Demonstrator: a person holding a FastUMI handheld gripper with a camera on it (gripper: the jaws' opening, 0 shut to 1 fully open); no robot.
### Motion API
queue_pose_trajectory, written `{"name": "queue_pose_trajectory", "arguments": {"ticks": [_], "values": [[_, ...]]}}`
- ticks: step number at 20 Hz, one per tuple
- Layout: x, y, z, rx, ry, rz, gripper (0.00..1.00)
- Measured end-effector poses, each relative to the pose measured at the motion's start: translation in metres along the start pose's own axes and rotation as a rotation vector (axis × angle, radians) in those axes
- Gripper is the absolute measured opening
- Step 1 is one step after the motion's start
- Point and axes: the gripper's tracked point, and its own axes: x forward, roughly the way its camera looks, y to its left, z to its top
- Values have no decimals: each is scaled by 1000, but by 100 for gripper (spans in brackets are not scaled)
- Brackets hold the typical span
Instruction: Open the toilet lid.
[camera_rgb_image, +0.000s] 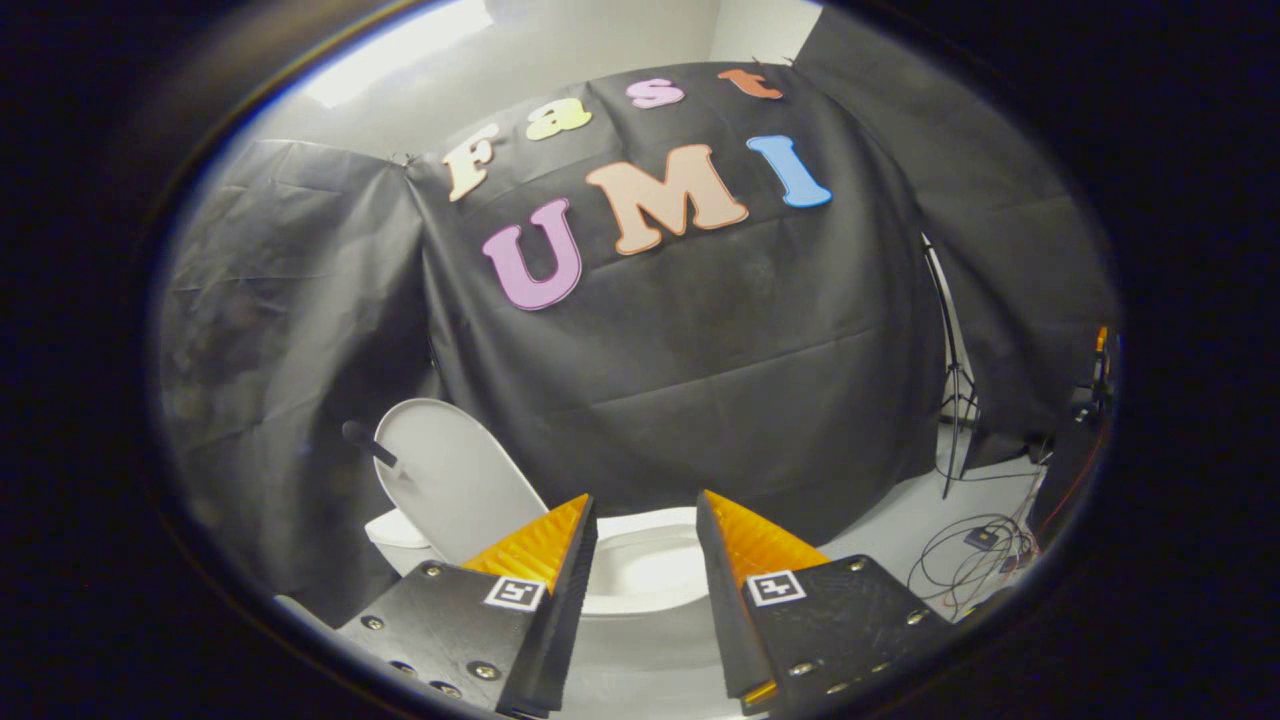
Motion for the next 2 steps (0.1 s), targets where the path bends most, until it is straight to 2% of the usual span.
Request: {"name": "queue_pose_trajectory", "arguments": {"ticks": [2], "values": [[0, -1, -2, 2, 7, -7, 58]]}}
